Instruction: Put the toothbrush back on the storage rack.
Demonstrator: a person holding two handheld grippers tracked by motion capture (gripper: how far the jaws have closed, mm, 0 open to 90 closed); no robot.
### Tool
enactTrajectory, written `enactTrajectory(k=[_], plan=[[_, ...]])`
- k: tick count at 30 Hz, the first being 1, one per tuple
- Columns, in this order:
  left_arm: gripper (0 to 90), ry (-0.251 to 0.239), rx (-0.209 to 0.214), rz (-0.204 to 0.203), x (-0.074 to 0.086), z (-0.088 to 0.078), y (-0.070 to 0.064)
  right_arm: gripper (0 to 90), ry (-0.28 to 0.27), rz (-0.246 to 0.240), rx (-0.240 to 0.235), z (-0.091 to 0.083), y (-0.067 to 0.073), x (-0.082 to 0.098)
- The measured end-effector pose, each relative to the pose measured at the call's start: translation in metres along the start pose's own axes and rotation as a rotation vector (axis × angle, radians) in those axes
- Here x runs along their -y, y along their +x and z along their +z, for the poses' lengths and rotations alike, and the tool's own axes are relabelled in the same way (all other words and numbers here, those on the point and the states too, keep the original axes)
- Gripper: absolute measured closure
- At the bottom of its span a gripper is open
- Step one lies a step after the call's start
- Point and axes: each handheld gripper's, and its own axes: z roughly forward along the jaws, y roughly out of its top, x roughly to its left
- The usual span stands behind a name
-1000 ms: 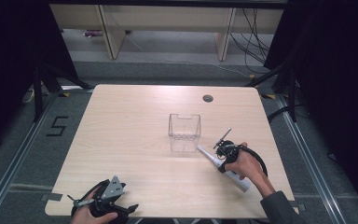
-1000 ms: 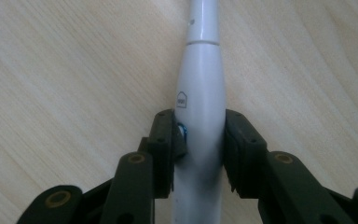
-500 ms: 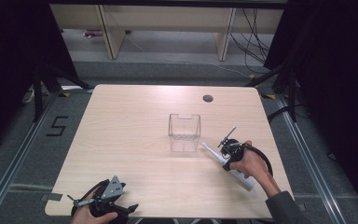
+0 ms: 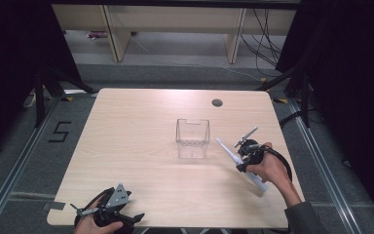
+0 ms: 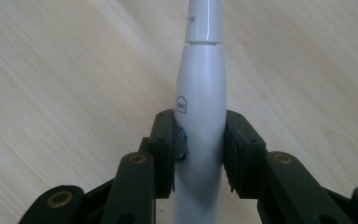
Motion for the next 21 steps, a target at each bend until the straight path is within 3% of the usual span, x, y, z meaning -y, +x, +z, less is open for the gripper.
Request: enactTrajectory(k=[1, 5, 10, 11, 14, 18, 21], plan=[[14.8, 0.002, 0.0, 0.003, 0.0, 0.0, 0.0, 66.8, -0.017, -0.007, -0.003, -0.003, -0.002, 0.001], [14.8, 0.0, -0.001, 0.001, 0.0, 0.0, 0.0, 66.8, -0.08, 0.069, -0.009, -0.021, -0.008, 0.005], [14.8, 0.0, 0.0, 0.001, 0.0, -0.001, 0.0, 66.8, -0.186, 0.081, -0.006, -0.033, -0.018, 0.009], [14.8, 0.0, -0.001, 0.001, 0.0, 0.0, 0.0, 66.8, -0.197, 0.106, -0.007, -0.036, -0.018, 0.01], [14.8, 0.009, 0.006, 0.003, -0.001, -0.001, 0.001, 66.8, -0.248, 0.121, 0.002, -0.039, -0.022, 0.012], [14.8, 0.008, 0.005, 0.003, -0.001, -0.001, 0.001, 66.8, -0.325, 0.107, 0.013, -0.038, -0.025, 0.011], [14.8, 0.0, -0.001, 0.001, 0.0, -0.001, 0.001, 66.7, -0.348, 0.111, 0.016, -0.039, -0.026, 0.009]])
